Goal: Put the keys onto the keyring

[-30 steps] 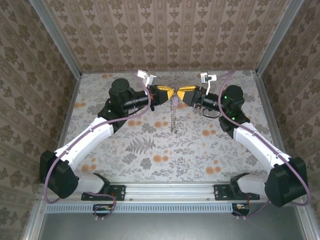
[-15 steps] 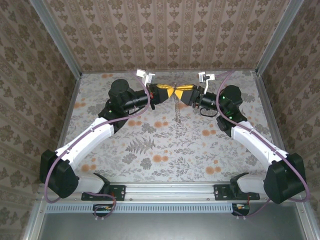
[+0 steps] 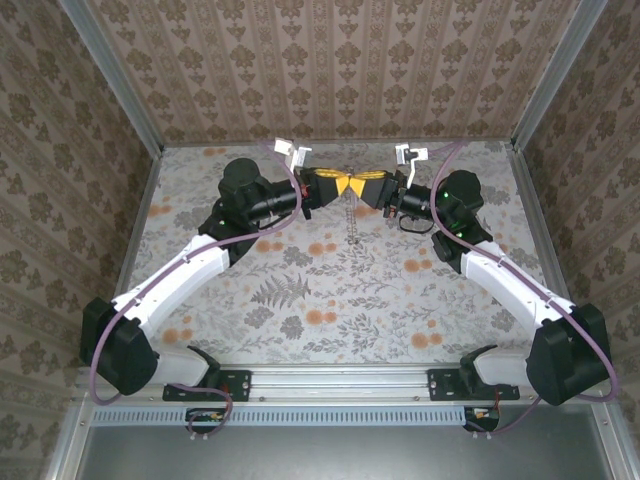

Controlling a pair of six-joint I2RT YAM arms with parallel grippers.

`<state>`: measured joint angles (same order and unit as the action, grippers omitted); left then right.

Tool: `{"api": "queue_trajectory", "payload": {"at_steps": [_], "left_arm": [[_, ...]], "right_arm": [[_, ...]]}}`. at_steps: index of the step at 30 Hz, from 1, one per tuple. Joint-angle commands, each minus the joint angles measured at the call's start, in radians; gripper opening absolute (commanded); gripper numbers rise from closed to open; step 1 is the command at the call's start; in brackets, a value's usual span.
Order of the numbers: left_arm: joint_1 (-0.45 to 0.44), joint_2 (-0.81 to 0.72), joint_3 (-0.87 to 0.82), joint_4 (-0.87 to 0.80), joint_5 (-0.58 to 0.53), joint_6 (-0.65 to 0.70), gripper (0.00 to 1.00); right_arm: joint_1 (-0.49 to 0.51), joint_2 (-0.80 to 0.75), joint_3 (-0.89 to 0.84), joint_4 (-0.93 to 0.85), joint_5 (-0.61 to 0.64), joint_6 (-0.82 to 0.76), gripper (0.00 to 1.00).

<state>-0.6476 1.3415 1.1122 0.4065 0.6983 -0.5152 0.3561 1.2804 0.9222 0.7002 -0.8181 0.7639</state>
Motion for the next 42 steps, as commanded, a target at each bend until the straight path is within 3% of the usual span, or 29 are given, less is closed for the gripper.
{"api": "queue_trajectory", "payload": {"at_steps": [1,4,6,12,19,26,31,37,42], "left_arm": [[-0.007,0.007,-0.004,0.054,-0.003,-0.014,0.00],[-0.009,0.010,-0.003,0.055,-0.003,-0.015,0.00],[-0.009,0.013,-0.002,0.055,-0.003,-0.017,0.00],[-0.002,0.004,0.027,-0.032,-0.029,0.027,0.01],[0.084,-0.030,0.100,-0.226,0.045,0.138,0.41],[0.164,0.011,0.220,-0.421,0.222,0.236,0.62],[0.173,0.080,0.333,-0.593,0.341,0.336,0.63],[0.168,0.147,0.397,-0.696,0.424,0.390,0.47],[0.159,0.167,0.403,-0.705,0.435,0.399,0.41]], "right_arm": [[0.006,0.005,0.040,0.033,-0.007,0.004,0.19],[0.006,0.006,0.044,0.032,-0.012,0.005,0.11],[0.006,0.006,0.050,0.022,-0.019,0.000,0.00],[-0.005,-0.001,0.077,-0.113,-0.046,-0.086,0.00],[-0.058,-0.002,0.171,-0.400,-0.162,-0.264,0.00],[-0.092,0.032,0.279,-0.646,-0.256,-0.431,0.00],[-0.094,0.080,0.364,-0.806,-0.323,-0.534,0.00],[-0.094,0.103,0.399,-0.855,-0.361,-0.564,0.00],[-0.093,0.142,0.399,-0.849,-0.369,-0.561,0.00]]}}
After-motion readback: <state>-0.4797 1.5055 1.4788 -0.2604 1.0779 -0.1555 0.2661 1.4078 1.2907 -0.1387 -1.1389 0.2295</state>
